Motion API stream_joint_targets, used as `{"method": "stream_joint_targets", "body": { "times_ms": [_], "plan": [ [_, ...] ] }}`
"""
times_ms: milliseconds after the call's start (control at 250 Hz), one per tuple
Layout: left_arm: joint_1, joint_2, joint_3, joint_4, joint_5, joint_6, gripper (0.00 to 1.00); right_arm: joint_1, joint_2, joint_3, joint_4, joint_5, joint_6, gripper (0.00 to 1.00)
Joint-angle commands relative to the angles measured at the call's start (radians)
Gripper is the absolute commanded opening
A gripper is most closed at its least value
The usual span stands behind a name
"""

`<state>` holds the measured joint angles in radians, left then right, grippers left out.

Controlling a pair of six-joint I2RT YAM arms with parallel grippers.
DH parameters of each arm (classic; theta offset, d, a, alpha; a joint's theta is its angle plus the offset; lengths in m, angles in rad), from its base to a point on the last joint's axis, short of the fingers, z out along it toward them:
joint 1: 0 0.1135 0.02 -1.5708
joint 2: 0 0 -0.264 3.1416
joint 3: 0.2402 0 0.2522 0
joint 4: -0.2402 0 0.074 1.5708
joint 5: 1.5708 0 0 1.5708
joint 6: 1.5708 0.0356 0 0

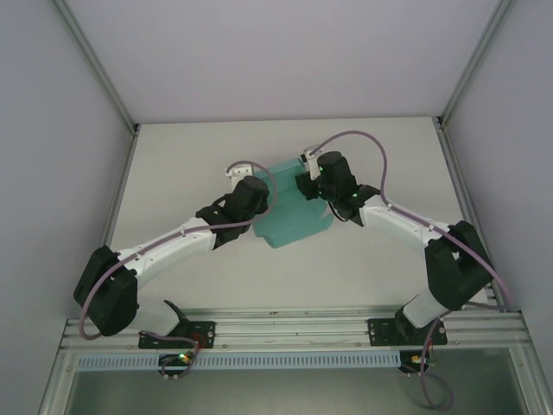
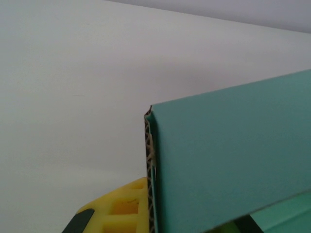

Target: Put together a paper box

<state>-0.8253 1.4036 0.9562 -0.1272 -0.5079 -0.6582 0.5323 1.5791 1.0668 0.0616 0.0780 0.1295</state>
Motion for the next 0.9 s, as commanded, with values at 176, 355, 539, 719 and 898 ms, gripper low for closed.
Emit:
{"method": "stream_joint_targets", "body": {
  "times_ms": [176,355,539,719,898],
  "plan": [
    [-0.007,0.008,0.04,-0.058,-0.051,-0.061,0.0,0.0,0.073,0.074,-0.099,0.582,0.095,0.04],
    [0.002,0.01,0.059,-0.127,-0.082,-0.086,0.0,-0.014,0.117,0.127,-0.257,0.86,0.051,0.07],
    [0.007,0.012,0.066,-0.134,-0.087,-0.095,0.0,-0.012,0.125,0.132,-0.271,1.078,0.026,0.1],
    [0.007,0.029,0.08,-0.144,-0.08,-0.098,0.0,0.008,0.159,0.16,-0.231,1.122,0.003,0.11],
    [0.008,0.036,0.091,-0.166,-0.088,-0.115,0.0,0.038,0.224,0.224,-0.149,1.199,-0.1,0.11]
  ]
}}
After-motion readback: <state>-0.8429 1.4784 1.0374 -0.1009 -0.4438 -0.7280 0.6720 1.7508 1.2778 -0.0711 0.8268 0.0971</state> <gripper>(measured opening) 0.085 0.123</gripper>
